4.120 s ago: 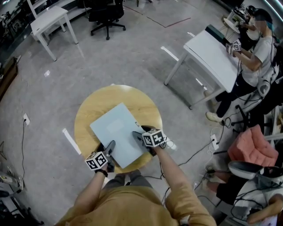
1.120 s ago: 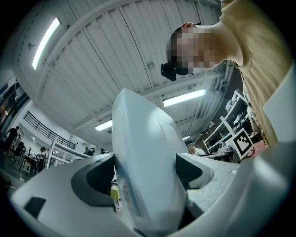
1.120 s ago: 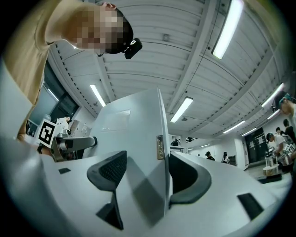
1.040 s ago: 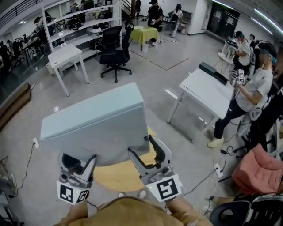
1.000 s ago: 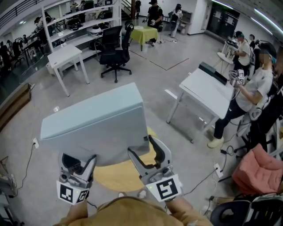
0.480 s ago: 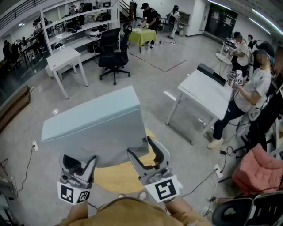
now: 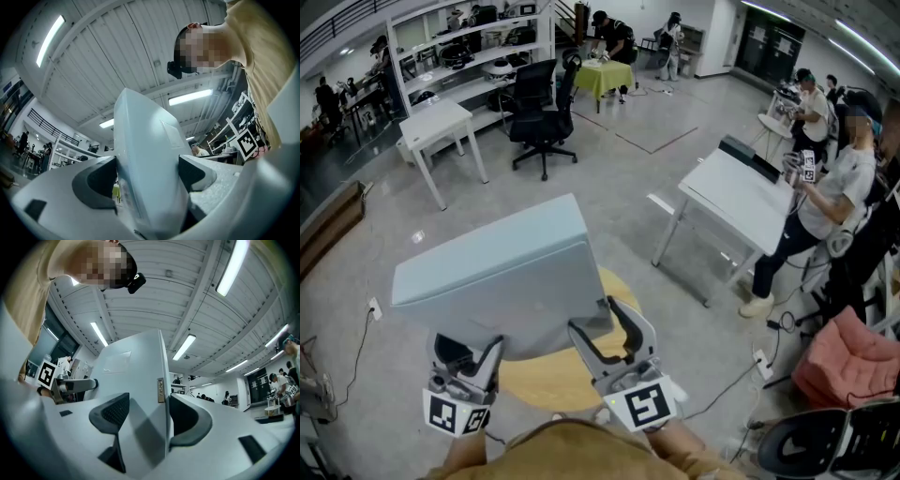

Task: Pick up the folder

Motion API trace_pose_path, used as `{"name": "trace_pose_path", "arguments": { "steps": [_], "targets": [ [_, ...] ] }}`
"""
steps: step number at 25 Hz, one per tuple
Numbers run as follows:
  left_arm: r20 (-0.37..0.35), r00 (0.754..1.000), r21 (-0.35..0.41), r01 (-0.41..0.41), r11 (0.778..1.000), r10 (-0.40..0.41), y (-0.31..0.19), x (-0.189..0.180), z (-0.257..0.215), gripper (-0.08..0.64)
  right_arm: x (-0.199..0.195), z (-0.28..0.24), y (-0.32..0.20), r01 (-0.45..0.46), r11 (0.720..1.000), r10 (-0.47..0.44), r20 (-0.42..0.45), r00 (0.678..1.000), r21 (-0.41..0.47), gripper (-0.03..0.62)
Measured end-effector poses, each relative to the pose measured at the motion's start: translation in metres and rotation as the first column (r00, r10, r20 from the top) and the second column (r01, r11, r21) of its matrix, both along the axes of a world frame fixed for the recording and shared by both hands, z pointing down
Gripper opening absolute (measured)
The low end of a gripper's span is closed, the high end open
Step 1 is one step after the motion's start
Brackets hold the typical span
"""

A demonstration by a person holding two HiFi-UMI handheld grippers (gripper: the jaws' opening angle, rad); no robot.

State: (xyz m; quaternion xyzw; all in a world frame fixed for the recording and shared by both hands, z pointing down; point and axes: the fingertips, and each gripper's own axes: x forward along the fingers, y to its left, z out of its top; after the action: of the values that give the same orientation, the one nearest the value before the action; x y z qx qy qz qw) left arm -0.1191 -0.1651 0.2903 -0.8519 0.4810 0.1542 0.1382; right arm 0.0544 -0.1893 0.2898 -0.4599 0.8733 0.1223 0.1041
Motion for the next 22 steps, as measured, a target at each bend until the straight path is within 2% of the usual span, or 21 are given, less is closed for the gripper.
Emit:
{"name": "trace_pose_path", "arguments": {
  "steps": [14,22],
  "targets": [
    [-0.004,1.0,0.004,-0.005,1.0,0.005,0.004,0.002,-0.004,0.403,0.003,-0.004,0.006,-0.012,1.0,0.012,0.0,1.0,0.002,0.242],
    [-0.007,1.0,0.004,-0.003,1.0,0.003,0.004,-0.008,-0.004,0.403,-0.007,-0.006,0.007,-0.008,1.0,0.008,-0.001,1.0,0.009,0.239]
  ]
}}
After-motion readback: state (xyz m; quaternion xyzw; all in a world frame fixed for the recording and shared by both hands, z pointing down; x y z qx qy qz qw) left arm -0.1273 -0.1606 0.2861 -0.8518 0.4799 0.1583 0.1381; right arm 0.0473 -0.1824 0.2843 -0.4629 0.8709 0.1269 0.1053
